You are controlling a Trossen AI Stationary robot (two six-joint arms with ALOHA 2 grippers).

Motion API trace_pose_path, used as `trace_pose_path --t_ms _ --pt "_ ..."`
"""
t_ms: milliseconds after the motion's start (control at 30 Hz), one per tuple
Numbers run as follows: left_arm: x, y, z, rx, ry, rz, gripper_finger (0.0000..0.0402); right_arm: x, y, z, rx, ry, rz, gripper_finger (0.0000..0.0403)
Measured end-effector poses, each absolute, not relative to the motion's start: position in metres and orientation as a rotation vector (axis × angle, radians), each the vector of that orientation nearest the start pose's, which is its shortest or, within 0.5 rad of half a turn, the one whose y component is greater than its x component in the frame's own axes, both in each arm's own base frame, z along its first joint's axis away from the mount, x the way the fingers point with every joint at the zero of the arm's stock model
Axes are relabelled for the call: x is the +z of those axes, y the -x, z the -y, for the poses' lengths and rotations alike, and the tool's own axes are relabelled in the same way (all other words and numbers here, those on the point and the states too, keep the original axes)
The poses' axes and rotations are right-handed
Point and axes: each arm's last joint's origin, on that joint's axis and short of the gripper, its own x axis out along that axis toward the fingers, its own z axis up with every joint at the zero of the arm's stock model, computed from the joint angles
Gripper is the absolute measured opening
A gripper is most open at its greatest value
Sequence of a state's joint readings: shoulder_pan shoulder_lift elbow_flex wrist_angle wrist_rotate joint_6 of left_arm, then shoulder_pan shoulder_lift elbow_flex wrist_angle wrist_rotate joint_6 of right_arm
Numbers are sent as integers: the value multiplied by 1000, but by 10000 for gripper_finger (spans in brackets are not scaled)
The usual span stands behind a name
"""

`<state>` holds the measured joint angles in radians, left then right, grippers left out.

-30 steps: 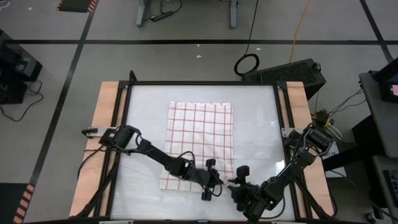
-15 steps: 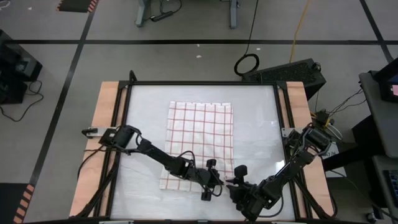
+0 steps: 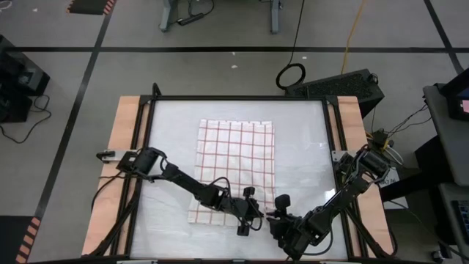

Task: Roll towel
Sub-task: Fold the white checkered towel

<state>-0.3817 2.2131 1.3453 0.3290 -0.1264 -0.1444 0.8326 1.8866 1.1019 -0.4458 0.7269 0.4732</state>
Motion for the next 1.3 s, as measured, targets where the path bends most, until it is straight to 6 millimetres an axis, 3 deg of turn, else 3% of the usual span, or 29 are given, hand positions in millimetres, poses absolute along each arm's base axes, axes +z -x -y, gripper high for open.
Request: trace_pose_path --t_ms 467,700,800,967,1100,1300 --pt "117 -434 168 -252 19 -546 5 139 -249 -245 -86 418 -864 78" --pt "118 -434 168 -252 21 -540 9 139 -249 -244 -76 408 -877 35" --pt "118 -435 168 -215 13 -530 35 139 -250 -243 -61 396 -894 9" --pt "121 -434 170 -209 14 -505 122 138 -251 -243 -63 384 -897 7" --pt "138 -428 180 -236 18 -484 184 138 -249 -242 -75 383 -912 3" --pt "157 -418 196 -251 0 -450 213 152 -246 -239 -82 356 -900 3"
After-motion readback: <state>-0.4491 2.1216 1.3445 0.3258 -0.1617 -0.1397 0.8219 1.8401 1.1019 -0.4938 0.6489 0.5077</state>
